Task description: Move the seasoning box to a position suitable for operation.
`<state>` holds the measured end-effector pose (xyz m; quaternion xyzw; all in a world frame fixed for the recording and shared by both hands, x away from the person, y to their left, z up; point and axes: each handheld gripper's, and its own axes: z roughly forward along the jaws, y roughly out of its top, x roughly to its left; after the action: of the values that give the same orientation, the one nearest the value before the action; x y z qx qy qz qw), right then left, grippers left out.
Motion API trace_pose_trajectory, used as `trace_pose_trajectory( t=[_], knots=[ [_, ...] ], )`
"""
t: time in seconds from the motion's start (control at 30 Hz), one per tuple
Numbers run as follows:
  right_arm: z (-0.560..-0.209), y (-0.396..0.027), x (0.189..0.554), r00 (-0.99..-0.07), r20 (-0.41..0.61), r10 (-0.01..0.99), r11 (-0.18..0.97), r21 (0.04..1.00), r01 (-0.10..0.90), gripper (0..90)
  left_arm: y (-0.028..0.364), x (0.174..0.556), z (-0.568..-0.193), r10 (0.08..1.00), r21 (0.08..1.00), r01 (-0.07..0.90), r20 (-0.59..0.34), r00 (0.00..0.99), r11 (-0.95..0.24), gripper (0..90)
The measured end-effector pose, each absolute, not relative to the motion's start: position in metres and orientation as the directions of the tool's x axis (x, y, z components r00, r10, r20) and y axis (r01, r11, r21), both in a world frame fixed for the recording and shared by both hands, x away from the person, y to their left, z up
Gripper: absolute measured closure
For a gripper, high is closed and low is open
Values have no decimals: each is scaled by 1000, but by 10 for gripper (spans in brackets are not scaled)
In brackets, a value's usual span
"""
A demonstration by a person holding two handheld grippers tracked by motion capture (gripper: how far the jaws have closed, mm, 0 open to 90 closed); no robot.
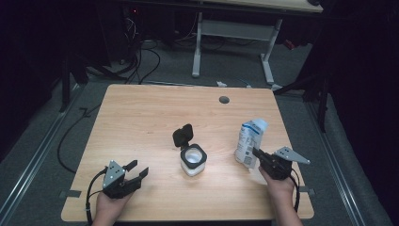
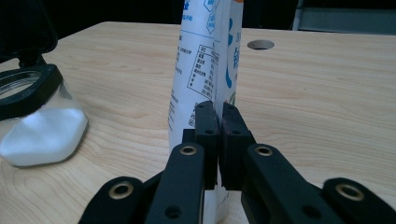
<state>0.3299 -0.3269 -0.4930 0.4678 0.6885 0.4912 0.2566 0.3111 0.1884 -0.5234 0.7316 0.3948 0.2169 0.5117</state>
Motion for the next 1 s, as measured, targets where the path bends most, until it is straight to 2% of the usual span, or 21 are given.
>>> trace_pose_trajectory(
  t=[0.5, 0.6, 0.67, 1.0],
  knots=[
    [-495, -326, 332, -425, 107, 899, 80, 914, 399, 793, 189, 311, -524, 800, 918, 360, -88, 593, -166, 447],
    [-495, -325, 334, -427, 108, 898, 83, 911, 405, 810, 189, 311, -524, 800, 918, 360, -88, 594, -166, 447],
    [-495, -325, 336, -426, 109, 898, 83, 909, 408, 891, 189, 311, -524, 800, 918, 360, -88, 594, -166, 447],
    [-500, -326, 323, -450, 107, 887, 97, 907, 409, 894, 188, 311, -525, 799, 917, 361, -87, 595, -168, 447]
  ],
)
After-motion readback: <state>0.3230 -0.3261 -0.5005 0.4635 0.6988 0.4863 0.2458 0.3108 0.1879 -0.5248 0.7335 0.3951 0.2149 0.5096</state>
